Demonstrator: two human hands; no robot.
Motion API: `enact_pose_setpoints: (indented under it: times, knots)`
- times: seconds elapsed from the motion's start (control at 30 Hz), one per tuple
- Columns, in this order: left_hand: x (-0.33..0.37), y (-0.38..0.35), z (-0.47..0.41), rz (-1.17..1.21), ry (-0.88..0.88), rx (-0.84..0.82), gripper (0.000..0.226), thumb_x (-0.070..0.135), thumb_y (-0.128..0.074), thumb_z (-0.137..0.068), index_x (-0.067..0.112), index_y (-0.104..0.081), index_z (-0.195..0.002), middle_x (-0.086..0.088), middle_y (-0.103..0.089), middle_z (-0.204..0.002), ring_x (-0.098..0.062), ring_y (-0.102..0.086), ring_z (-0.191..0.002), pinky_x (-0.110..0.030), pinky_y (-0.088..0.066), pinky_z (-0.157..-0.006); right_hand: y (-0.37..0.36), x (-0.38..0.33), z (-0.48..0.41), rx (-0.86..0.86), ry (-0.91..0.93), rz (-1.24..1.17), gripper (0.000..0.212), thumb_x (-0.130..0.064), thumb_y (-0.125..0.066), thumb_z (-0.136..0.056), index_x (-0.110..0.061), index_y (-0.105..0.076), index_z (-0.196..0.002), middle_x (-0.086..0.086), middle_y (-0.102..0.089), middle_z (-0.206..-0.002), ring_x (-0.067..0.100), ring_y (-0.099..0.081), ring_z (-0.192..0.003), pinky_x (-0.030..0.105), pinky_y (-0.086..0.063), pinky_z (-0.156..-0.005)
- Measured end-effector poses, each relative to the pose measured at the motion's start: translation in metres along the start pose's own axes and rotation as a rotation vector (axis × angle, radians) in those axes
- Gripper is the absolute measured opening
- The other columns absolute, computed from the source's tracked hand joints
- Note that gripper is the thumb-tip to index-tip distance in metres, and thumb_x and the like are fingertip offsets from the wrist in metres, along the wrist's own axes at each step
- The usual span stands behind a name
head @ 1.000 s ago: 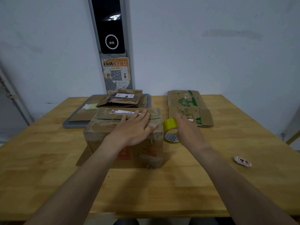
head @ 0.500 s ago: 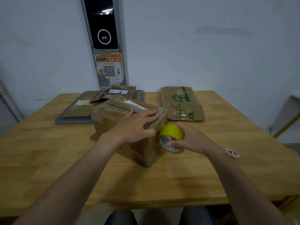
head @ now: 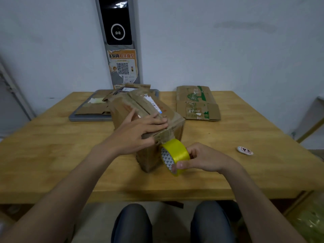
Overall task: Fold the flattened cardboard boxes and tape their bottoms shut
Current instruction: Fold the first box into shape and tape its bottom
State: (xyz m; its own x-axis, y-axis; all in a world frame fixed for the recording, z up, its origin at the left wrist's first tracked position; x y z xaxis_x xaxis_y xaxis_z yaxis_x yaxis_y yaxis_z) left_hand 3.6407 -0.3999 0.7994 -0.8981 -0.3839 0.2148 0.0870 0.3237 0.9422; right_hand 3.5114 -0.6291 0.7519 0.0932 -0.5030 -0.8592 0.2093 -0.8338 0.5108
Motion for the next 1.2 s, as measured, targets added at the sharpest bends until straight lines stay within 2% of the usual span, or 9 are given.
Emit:
enact_pose_setpoints:
  times: [0.13, 0.3, 0.4, 0.63, 0.73, 0.87, 1.0, 1.1, 1.2]
  knots:
    - [0.008, -0.003, 0.011, -0.021, -0.074, 0.005, 0.059, 0.039, -0.044, -0.089, 0.054, -0.045, -0.147, 0.042, -0.03, -0.156, 0.003, -0.004, -0.156, -0.066, 0.019, -0.119, -0.014, -0.001, 0.003, -0.121, -0.084, 0.056, 0.026, -0.038, -0.084, -0.083, -0.018, -0.081, -0.099, 0.003, -0.078, -0.103, 0.02, -0.07, -0.1, 0.044, -0.051, -0.096]
    - [-0.009, -0.001, 0.0, 0.198, -0.065, -0.044, 0.059, 0.014, -0.054, -0.095, 0.045, -0.053, -0.145, 0.023, -0.03, -0.165, -0.004, -0.003, -0.158, -0.07, -0.008, -0.122, -0.034, -0.003, -0.009, -0.035, -0.032, 0.047, 0.048, -0.051, -0.081, -0.08, -0.006, -0.075, -0.093, 0.013, -0.075, -0.094, 0.036, -0.065, -0.089, 0.05, -0.051, -0.081]
    - [-0.024, -0.002, -0.009, 0.258, -0.059, -0.028, 0.063, -0.001, -0.06, -0.095, 0.041, -0.058, -0.142, 0.026, -0.036, -0.161, -0.001, -0.008, -0.157, -0.063, -0.017, -0.124, -0.044, 0.0, -0.023, 0.04, 0.015, 0.073, 0.051, -0.049, -0.08, -0.084, -0.003, -0.06, -0.073, 0.0, -0.056, -0.065, 0.019, -0.047, -0.061, 0.037, -0.035, -0.06]
    - [-0.057, -0.004, -0.025, 0.431, 0.064, 0.169, 0.057, -0.007, -0.067, -0.085, 0.032, -0.073, -0.127, 0.024, -0.061, -0.141, 0.005, -0.029, -0.149, -0.045, -0.032, -0.124, -0.031, -0.009, -0.042, 0.089, 0.002, 0.262, 0.044, -0.051, -0.069, -0.092, -0.013, -0.067, -0.069, -0.001, -0.055, -0.059, 0.009, -0.048, -0.055, 0.028, -0.038, -0.056]
    - [-0.062, -0.007, -0.032, 0.457, 0.05, 0.174, 0.057, -0.007, -0.067, -0.083, 0.031, -0.074, -0.125, 0.024, -0.062, -0.139, 0.004, -0.031, -0.149, -0.042, -0.031, -0.125, -0.007, -0.027, -0.047, 0.296, 0.01, 0.432, 0.036, -0.051, -0.065, -0.094, -0.021, -0.077, -0.079, -0.003, -0.069, -0.069, 0.012, -0.059, -0.061, 0.035, -0.048, -0.059]
    - [-0.067, -0.008, -0.041, 0.494, 0.037, 0.204, 0.05, -0.003, -0.069, -0.082, 0.033, -0.076, -0.116, 0.021, -0.065, -0.136, 0.003, -0.036, -0.147, -0.038, -0.038, -0.119, 0.027, -0.055, -0.064, 0.717, 0.331, 0.666, 0.032, -0.042, -0.056, -0.1, -0.022, -0.078, -0.088, -0.008, -0.071, -0.083, 0.009, -0.06, -0.08, 0.036, -0.051, -0.072]
    - [-0.069, -0.006, -0.051, 0.544, 0.093, 0.262, 0.038, -0.003, -0.072, -0.082, 0.031, -0.071, -0.1, 0.004, -0.067, -0.135, -0.006, -0.052, -0.137, -0.044, -0.049, -0.11, 0.046, -0.059, -0.113, 0.381, 0.226, 0.835, 0.041, -0.04, -0.042, -0.108, -0.029, -0.056, -0.146, -0.004, -0.052, -0.152, 0.02, -0.042, -0.138, 0.042, -0.032, -0.115]
    - [-0.071, -0.009, -0.056, 0.425, 0.171, 0.356, 0.029, 0.006, -0.078, -0.083, 0.026, -0.06, -0.094, -0.002, -0.064, -0.12, -0.02, -0.062, -0.114, -0.047, -0.053, -0.096, 0.048, -0.041, -0.137, 0.25, 0.126, 0.961, 0.055, -0.053, -0.033, -0.107, -0.03, -0.039, -0.157, -0.007, -0.039, -0.162, 0.021, -0.037, -0.144, 0.044, -0.031, -0.115]
    - [-0.065, -0.018, -0.053, 0.362, 0.382, 0.474, 0.024, 0.026, -0.077, -0.086, 0.03, -0.053, -0.088, 0.004, -0.054, -0.102, -0.016, -0.058, -0.095, -0.032, -0.047, -0.076, 0.053, -0.028, -0.143, 0.34, 0.148, 1.001, 0.061, -0.06, -0.034, -0.104, -0.029, -0.04, -0.156, -0.007, -0.039, -0.162, 0.023, -0.035, -0.147, 0.042, -0.031, -0.111]
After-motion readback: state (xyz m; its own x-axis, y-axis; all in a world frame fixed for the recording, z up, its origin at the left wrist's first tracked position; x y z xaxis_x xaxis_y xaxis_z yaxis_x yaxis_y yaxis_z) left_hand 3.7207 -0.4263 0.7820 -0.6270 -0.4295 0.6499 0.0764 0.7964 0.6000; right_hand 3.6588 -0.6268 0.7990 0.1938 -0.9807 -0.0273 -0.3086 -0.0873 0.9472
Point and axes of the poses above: each hand's wrist, its own z-axis away from the middle knuckle, its own y-axis out of the back of the hand, x = y × z, the point moved 1 cm from there along -z, towards the middle knuckle
